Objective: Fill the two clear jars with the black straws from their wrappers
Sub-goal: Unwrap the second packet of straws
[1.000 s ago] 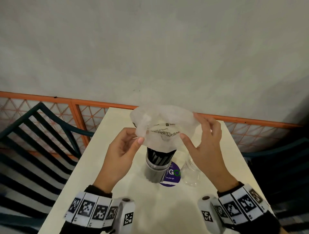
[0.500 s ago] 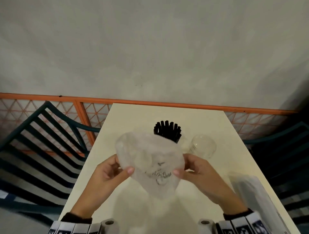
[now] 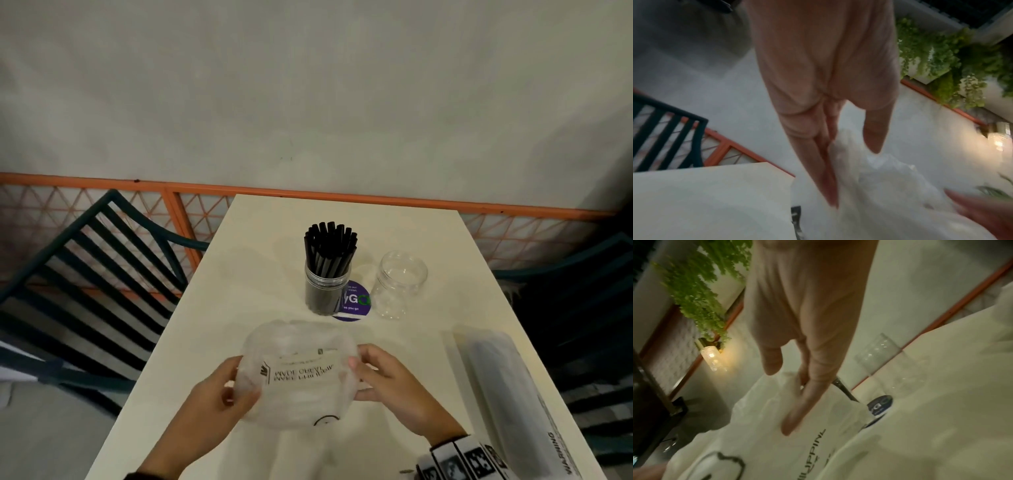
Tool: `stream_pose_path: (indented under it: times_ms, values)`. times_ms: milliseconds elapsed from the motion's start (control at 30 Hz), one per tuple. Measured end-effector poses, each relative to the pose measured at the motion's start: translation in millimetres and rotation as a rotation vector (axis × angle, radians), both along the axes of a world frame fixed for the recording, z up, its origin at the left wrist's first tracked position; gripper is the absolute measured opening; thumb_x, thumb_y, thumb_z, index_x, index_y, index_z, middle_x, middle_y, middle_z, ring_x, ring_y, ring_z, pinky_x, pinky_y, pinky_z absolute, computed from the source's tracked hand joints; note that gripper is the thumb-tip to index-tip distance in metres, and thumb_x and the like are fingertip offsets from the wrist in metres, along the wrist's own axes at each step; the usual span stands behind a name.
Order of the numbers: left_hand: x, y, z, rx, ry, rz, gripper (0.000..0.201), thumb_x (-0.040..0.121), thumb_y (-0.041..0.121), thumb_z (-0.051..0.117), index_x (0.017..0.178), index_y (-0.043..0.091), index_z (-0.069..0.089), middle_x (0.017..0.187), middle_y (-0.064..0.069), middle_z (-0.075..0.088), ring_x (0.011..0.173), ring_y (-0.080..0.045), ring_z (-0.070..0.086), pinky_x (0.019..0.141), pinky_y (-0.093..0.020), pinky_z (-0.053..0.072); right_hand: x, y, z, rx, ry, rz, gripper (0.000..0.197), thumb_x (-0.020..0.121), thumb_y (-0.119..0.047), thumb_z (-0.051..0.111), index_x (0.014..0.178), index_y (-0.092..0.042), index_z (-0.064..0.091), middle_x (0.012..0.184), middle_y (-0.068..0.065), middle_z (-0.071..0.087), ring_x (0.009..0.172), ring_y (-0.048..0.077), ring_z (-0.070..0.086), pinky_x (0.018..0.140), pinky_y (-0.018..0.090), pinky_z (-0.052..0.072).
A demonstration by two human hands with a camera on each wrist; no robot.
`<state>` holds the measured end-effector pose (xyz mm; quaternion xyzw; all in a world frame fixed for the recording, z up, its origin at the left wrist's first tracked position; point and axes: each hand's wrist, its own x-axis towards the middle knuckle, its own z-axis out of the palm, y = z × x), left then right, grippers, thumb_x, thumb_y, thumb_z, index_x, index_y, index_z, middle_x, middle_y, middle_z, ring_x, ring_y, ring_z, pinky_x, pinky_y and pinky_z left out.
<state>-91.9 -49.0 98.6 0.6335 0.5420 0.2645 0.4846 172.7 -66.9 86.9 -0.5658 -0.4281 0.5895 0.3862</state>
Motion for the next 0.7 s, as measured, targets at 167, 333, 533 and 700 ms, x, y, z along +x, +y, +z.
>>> stream_pose_path:
  times_ms: [167,333,533,700]
  values:
    - [3,-19,-2,-0.061,-0.054,0.12,0.008,0.074,0.032,0.072,0.081,0.029,0.07,0.087,0.006,0.075,0.079,-0.01,0.07,0.074,-0.022,0.054,14,-19,-9,0.069,-0.036,0.015,0.013,0.08,-0.009,0.07,0.072,-0.014,0.061,0.069,-0.003,0.064,0.071,0.013,0.065,0.069,0.024,0.054]
    - [17,-33,-8,0.25,0.105,0.387,0.035,0.072,-0.006,0.066,0.064,0.024,0.048,0.058,-0.01,0.049,0.05,-0.008,0.043,0.047,-0.012,0.034,2,-26,-26,0.272,-0.501,-0.064,0.046,0.076,0.005,0.055,0.056,-0.026,0.027,0.051,-0.008,0.034,0.05,0.007,0.026,0.05,0.019,0.024]
    - [25,-40,-35,0.36,0.268,0.579,0.048,0.06,-0.026,0.041,0.059,0.02,0.032,0.069,-0.007,0.037,0.064,-0.019,0.038,0.053,-0.019,0.03,3,-37,-42,0.342,-0.807,-0.087,0.045,0.068,0.013,0.047,0.068,-0.028,0.028,0.066,-0.009,0.033,0.057,0.009,0.037,0.052,0.02,0.027]
    - [21,-39,-52,0.25,0.308,0.545,0.044,0.07,-0.016,0.051,0.061,0.023,0.033,0.074,-0.009,0.041,0.06,-0.026,0.041,0.052,-0.028,0.031,10,-43,-57,0.352,-0.586,0.221,0.03,0.091,-0.024,0.054,0.098,-0.047,0.036,0.106,-0.026,0.034,0.101,-0.008,0.045,0.08,0.01,0.045]
